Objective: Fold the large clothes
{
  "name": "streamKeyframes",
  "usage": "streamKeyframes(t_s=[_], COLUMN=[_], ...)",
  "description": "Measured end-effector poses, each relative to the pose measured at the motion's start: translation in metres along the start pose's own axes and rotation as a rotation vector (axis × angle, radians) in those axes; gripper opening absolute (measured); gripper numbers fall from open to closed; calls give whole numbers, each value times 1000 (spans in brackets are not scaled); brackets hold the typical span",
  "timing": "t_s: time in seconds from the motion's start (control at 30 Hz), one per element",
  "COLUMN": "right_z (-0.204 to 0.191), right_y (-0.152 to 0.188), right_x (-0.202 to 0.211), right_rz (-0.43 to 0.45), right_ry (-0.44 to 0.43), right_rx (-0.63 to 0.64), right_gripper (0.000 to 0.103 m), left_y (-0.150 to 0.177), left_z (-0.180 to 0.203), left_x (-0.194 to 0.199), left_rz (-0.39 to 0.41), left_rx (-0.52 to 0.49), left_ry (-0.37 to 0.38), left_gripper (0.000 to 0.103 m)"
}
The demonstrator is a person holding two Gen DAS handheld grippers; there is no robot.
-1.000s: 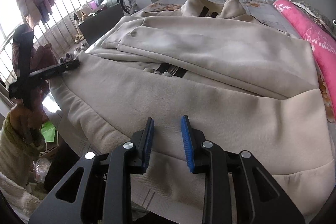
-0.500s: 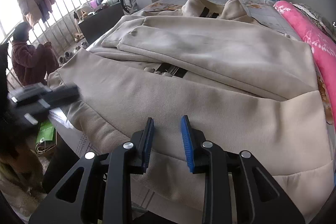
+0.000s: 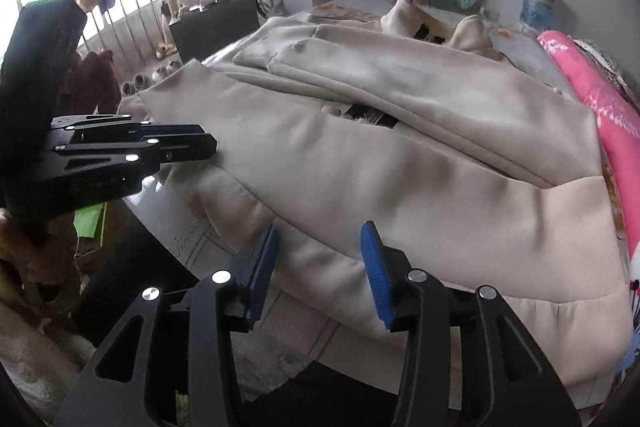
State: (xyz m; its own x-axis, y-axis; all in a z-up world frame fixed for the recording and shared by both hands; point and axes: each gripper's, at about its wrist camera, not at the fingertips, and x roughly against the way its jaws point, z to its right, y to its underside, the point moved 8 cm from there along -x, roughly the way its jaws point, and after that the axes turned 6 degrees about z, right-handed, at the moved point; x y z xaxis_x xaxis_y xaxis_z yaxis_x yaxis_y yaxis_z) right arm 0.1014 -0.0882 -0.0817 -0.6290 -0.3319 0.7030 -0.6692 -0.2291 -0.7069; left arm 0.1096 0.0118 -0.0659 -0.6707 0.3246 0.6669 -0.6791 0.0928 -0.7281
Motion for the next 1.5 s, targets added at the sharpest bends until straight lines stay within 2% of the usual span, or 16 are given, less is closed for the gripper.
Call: streamKeyframes(t_s=[0.03, 0.17, 0.3, 0.33, 0.37, 0.4, 0.43, 0.47, 0.57, 0.67, 0.73, 0.8, 0.97, 1.2, 1.3, 1.5], right_z=[2, 23, 67, 82, 93, 99, 103, 103, 111, 129, 144, 152, 139, 125, 118, 111], right_y=[-1, -10, -3, 4, 14, 19, 19, 19, 8, 0, 6, 16, 9, -21, -24, -13], right_x=[3, 25, 36, 34, 28, 24, 28, 29, 40, 50, 45, 29, 30, 36, 26, 0], right_rz=[-3, 40, 47, 26, -5, -19, 17, 8, 31, 74, 41, -27, -38, 24, 4, -74], right_ry=[9, 104, 240, 276, 297, 287, 261, 257, 286, 295, 337, 335, 388, 335, 306, 335], right_rx=[-9, -20, -105, -146, -181, -206, -232, -232, -230, -299, -331, -359, -275, -281, -289, -265], right_gripper=[43, 45, 55, 57, 66, 67, 67, 67, 68, 77, 77, 78, 83, 92, 93, 96], left_y=[-6, -24, -25, -24, -20, -16, -14, -12, -10, -9, -9, -9, -8, -8, -8, -8], left_z=[1, 0, -6, -6, -5, -4, -4, -3, -6, -10, -10, -10, -9, -9, -9, -10], left_x=[4, 12, -10, -14, -21, -26, -29, -31, -30, -33, -33, -35, -34, -33, -33, -34], left_rz=[15, 54, -10, -25, -52, -74, -89, -95, -92, -101, -99, -95, -85, -85, -85, -82], left_rx=[6, 24, 10, 6, 0, -3, -4, -6, 0, 23, 23, 16, 15, 13, 13, 13], left_ry=[2, -37, -151, -160, -167, -171, -179, -193, -219, -225, -233, -241, -252, -256, -255, -257], left_gripper=[21, 43, 63, 68, 78, 83, 84, 84, 90, 94, 95, 95, 95, 95, 96, 96])
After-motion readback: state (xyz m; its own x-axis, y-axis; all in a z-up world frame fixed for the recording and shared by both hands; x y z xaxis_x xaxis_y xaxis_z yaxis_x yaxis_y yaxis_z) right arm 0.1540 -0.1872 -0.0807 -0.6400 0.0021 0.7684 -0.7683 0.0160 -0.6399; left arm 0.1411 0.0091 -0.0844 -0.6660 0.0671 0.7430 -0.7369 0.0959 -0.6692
